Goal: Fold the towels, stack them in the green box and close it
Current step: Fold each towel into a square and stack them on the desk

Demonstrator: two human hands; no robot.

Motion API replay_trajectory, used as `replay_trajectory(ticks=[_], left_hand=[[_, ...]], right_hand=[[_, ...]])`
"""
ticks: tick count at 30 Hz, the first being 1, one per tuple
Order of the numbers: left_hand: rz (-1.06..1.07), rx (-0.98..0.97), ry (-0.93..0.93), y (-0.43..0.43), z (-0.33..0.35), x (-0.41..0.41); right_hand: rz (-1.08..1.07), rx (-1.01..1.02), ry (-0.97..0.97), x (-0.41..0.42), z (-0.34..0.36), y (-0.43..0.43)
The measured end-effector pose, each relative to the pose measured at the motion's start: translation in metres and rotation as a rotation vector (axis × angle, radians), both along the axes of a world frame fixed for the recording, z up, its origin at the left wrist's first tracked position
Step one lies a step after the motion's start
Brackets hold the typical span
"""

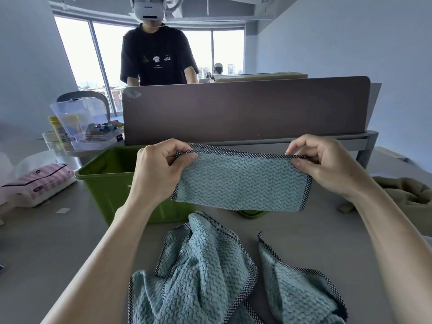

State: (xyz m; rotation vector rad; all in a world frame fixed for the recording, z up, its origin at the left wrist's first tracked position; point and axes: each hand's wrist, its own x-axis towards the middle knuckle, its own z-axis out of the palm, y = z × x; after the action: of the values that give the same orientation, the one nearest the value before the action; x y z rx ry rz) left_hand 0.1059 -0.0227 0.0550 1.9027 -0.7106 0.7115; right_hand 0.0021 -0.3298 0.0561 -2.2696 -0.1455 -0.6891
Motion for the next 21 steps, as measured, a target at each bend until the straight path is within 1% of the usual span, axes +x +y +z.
replay_trajectory(ticks=[3, 8, 11, 14, 15, 17, 19, 21], left_hand=[[0.021, 0.024, -0.039, -0.003, 0.000, -0.002], [0.028, 0.019, -0.078, -0.007, 0.001, -0.006], [-0.049, -0.020, -0.057, -0.009, 0.002, -0.009], [-0.135, -0.001, -0.011, -0.012, 0.004, -0.016], [-0.159, 0.015, 0.004, -0.013, 0.005, -0.019], [-0.196, 0.057, -0.004, -0.016, 0.009, -0.025], [-0.229, 0.109, -0.010, -0.018, 0.011, -0.030], [-0.284, 0.160, 0.012, -0.019, 0.013, -0.034]], right_hand=[[0.013, -0.043, 0.056, 0.001, -0.002, 0.000], [0.060, -0.129, 0.238, 0.003, -0.003, 0.004], [0.098, -0.156, 0.329, 0.001, -0.003, 0.010], [0.175, -0.187, 0.418, -0.001, -0.005, 0.020], [0.230, -0.173, 0.447, 0.001, -0.006, 0.025], [0.336, -0.062, 0.495, 0.003, -0.009, 0.038], [0.398, 0.058, 0.486, 0.005, -0.010, 0.055], [0.477, 0.115, 0.473, 0.008, -0.012, 0.069]])
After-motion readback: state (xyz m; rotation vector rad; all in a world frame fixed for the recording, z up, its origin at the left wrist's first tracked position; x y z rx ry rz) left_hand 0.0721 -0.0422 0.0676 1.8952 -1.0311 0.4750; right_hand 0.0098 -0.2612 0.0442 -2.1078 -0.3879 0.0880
